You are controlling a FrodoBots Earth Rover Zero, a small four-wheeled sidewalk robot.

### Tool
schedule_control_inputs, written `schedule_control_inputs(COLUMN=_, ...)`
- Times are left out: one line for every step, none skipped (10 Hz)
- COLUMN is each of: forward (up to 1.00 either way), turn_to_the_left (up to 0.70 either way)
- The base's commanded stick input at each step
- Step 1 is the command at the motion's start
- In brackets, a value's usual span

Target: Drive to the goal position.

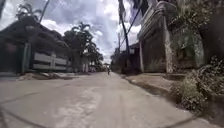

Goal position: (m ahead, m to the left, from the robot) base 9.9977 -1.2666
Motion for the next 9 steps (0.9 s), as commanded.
schedule_control_inputs(forward=0.5, turn_to_the_left=0.0)
schedule_control_inputs(forward=0.5, turn_to_the_left=0.0)
schedule_control_inputs(forward=0.5, turn_to_the_left=0.0)
schedule_control_inputs(forward=0.5, turn_to_the_left=0.0)
schedule_control_inputs(forward=0.5, turn_to_the_left=0.0)
schedule_control_inputs(forward=0.5, turn_to_the_left=0.0)
schedule_control_inputs(forward=0.5, turn_to_the_left=0.0)
schedule_control_inputs(forward=0.5, turn_to_the_left=0.0)
schedule_control_inputs(forward=0.5, turn_to_the_left=0.0)
